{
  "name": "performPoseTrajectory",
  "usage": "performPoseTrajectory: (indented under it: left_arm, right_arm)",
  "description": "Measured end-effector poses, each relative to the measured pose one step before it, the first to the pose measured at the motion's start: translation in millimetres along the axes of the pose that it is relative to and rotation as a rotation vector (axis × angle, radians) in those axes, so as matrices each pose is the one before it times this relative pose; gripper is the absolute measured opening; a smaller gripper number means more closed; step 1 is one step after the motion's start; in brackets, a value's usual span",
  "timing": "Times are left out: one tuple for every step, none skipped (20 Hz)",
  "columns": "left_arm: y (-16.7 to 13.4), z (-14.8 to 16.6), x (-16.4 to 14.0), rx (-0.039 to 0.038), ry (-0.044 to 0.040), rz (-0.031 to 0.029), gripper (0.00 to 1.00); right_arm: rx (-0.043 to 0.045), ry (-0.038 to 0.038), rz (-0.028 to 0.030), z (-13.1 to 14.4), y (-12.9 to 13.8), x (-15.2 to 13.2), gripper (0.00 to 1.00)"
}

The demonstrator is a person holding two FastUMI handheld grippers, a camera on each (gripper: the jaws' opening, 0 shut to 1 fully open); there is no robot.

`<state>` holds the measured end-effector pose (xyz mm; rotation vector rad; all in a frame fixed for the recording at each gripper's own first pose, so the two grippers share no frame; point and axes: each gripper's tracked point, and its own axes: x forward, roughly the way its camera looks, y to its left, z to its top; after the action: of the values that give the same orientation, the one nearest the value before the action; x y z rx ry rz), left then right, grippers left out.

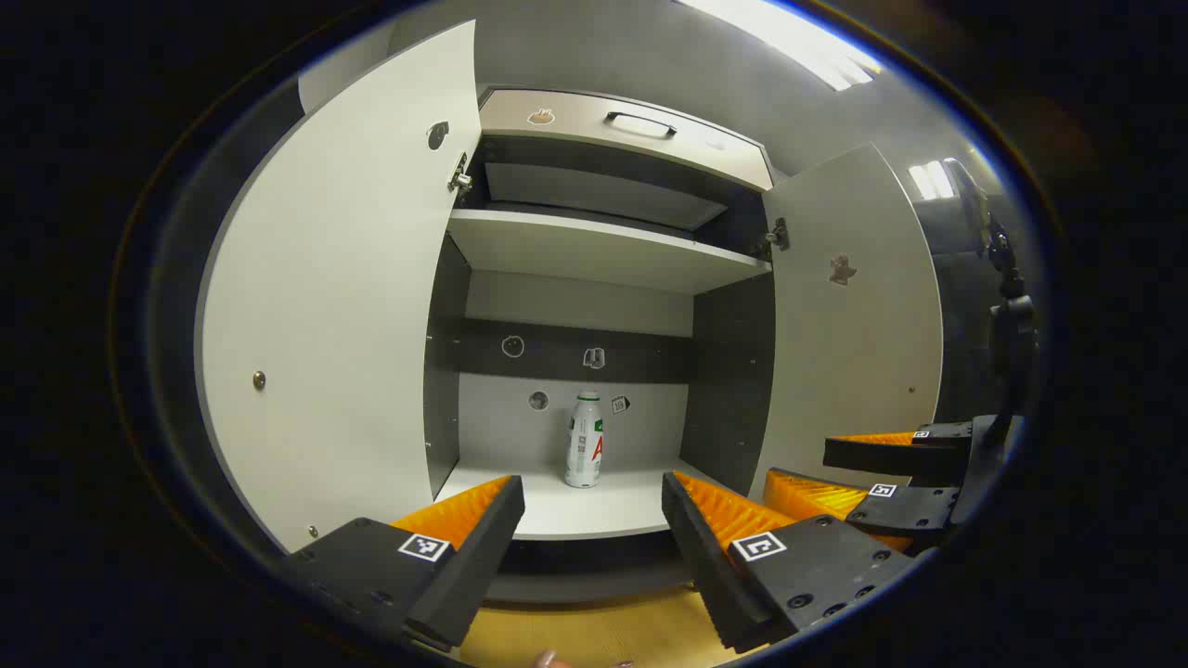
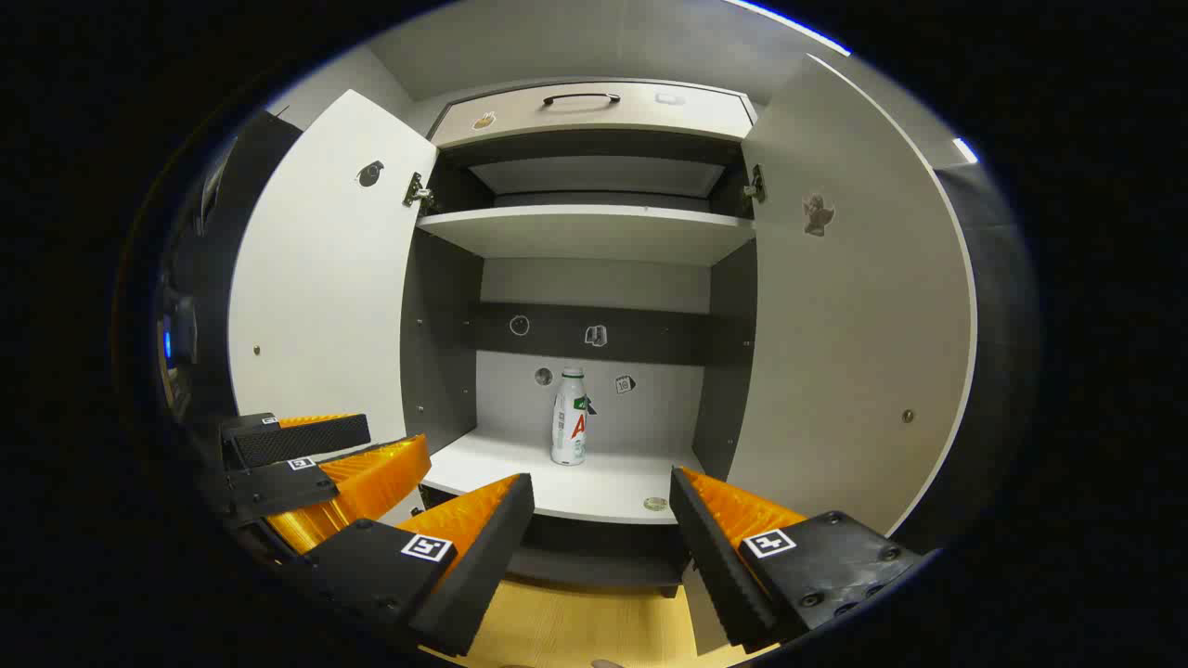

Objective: Grasp the bottle in the cabinet with the left hand and place it on the coaster, then close the right door with the right hand and the left door with the left hand.

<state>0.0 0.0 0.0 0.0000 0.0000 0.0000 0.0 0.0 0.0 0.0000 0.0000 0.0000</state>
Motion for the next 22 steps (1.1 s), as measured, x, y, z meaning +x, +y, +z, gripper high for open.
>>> performPoseTrajectory:
  left_arm:
    - [-1.37, 0.28, -0.12, -0.00194, -0.00270, -0.00498, 0.95]
    - [0.04, 0.83, 0.21, -0.00164, -0.00349, -0.00208, 0.95]
    - [0.00, -0.54, 0.42, 0.00057, -0.00042, 0.00082, 0.95]
    - [0.08, 0.28, 0.17, 0.00309, -0.00042, 0.00062, 0.95]
    - [0.41, -0.39, -0.18, 0.00406, 0.00039, 0.00212, 0.95]
    - [0.24, 0.54, 0.45, 0.00384, -0.00173, 0.00221, 0.95]
    - [0.41, -0.72, 0.02, 0.00283, -0.00084, 0.00344, 0.95]
    - [0.55, 0.10, 0.60, 0.00186, 0.00083, 0.00118, 0.95]
    - [0.71, -0.73, 1.01, 0.00177, 0.00021, 0.00008, 0.95]
    - [0.52, -0.44, 0.16, 0.00182, 0.00075, 0.00014, 0.95]
    - [-0.18, -1.20, 0.20, 0.00230, 0.00157, -0.00180, 0.95]
    - [-0.51, -0.35, 0.19, 0.00347, 0.00303, -0.00475, 0.95]
    - [0.19, -1.27, 0.65, 0.00443, 0.00306, -0.00323, 0.95]
    - [0.06, -0.36, -0.11, 0.00450, 0.00235, -0.00299, 0.95]
    - [0.68, -1.10, 0.49, 0.00330, 0.00192, -0.00464, 0.95]
    - [0.46, -0.47, 0.60, 0.00230, 0.00246, -0.00875, 0.95]
    - [-0.29, -1.27, -0.13, 0.00285, 0.00139, -0.00983, 0.95]
    - [0.70, 0.67, 0.15, 0.00564, -0.00014, -0.01049, 0.95]
    - [1.35, 0.03, -0.08, 0.00866, -0.00176, -0.00986, 0.95]
    - [1.46, 1.60, 1.24, 0.01072, -0.00309, -0.00959, 0.95]
    - [2.50, 1.35, 1.94, 0.01017, -0.00337, -0.01158, 0.95]
    - [1.50, 2.01, 4.40, 0.00588, -0.00132, -0.01980, 0.95]
  right_arm:
    - [-0.00234, -0.00229, -0.00104, 0.68, -0.49, 0.67, 0.97]
    - [0.00008, -0.00209, -0.00183, 0.33, -0.27, 0.01, 0.98]
    - [0.00437, -0.00448, 0.00223, 1.57, -0.22, 0.24, 0.98]
    - [0.00683, -0.00185, -0.00032, 0.76, -0.52, -0.24, 0.97]
    - [0.00462, -0.00099, -0.00376, 0.50, -1.73, 0.40, 0.97]
    - [0.00054, -0.00214, -0.00387, 0.18, -1.69, -0.42, 0.98]
    - [-0.00158, -0.00106, -0.00599, -0.07, -1.54, 0.53, 0.97]
    - [0.00034, -0.00016, -0.00043, -0.06, -1.26, 0.25, 0.98]
    - [0.00461, 0.00282, 0.00402, 0.07, 0.65, -0.17, 0.97]
    - [0.00398, 0.00321, 0.00209, -1.39, 0.85, 0.11, 0.98]
    - [-0.00014, 0.00179, -0.00041, -0.45, 0.39, -0.15, 0.98]
    - [-0.00382, -0.00484, 0.00024, 0.84, 0.85, -0.48, 0.98]
    - [-0.00682, -0.00310, 0.00035, 1.17, 0.80, 0.00, 0.97]
    - [-0.00661, 0.00154, 0.00034, -0.80, 1.74, -0.47, 0.97]
    - [-0.00357, 0.00587, -0.00140, -1.33, 1.60, -0.33, 0.98]
    - [-0.00226, 0.00488, -0.00208, -1.62, 2.13, -0.17, 0.97]
    - [-0.00328, 0.00331, -0.00537, -0.58, 1.69, -0.98, 0.97]
    - [-0.00332, 0.00130, -0.00771, -0.45, 0.90, -0.73, 0.97]
    - [-0.00297, -0.00264, -0.00911, 0.46, 1.30, -1.53, 0.97]
    - [-0.00136, -0.00714, -0.01019, 2.23, 1.04, -1.37, 0.97]
    - [0.00338, -0.01002, -0.00687, 4.02, 2.04, -0.87, 0.98]
    - [0.00560, -0.00874, -0.00596, 3.87, 2.30, -0.35, 0.97]
